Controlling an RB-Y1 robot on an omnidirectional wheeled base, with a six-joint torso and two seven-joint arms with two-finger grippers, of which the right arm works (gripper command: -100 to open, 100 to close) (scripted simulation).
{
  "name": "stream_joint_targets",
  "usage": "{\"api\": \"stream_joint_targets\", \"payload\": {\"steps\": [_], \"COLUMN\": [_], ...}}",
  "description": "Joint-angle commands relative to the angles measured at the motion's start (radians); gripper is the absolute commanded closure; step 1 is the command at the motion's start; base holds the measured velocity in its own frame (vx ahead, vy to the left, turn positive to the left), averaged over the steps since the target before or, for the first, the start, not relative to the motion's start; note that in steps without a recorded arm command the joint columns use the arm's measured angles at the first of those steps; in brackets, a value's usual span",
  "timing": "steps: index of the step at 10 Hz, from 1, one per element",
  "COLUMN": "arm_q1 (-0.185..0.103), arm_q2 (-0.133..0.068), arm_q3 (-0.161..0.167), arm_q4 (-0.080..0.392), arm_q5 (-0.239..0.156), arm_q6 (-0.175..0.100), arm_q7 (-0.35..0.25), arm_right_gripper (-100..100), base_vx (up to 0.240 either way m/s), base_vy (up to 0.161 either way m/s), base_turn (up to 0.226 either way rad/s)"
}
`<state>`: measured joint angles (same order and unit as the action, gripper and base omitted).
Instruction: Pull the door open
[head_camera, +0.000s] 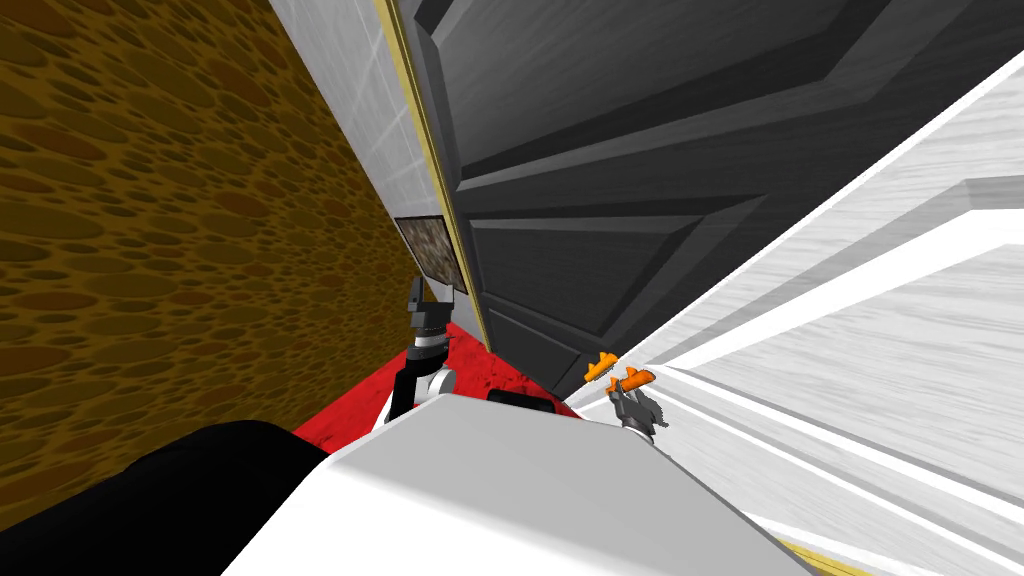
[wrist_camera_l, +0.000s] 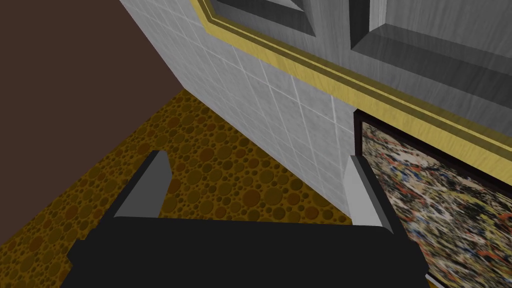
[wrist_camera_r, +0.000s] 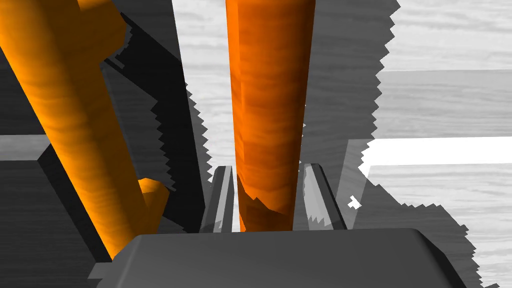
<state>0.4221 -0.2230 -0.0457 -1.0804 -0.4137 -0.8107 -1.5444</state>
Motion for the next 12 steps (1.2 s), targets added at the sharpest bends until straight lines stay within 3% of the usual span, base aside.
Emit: {"api": "stream_joint_targets", "payload": {"steps": [1, 6, 12], "arm_q1": [0.023, 0.055, 0.062], "arm_q2": [-0.010, -0.022, -0.026], "arm_q3": [-0.012, -0.023, -0.025], "arm_q4": [0.014, 0.037, 0.044], "arm_q5": [-0.010, -0.028, -0.034], "arm_q6": [0.005, 0.005, 0.004], "arm_q7": [0.001, 0.005, 0.007], "arm_right_gripper": [100, 100, 100], "base_vx": [-0.166, -0.138, -0.046], "base_vy": [0.034, 0.014, 0.014], "base_turn": [-0.023, -0.054, -0.017]}}
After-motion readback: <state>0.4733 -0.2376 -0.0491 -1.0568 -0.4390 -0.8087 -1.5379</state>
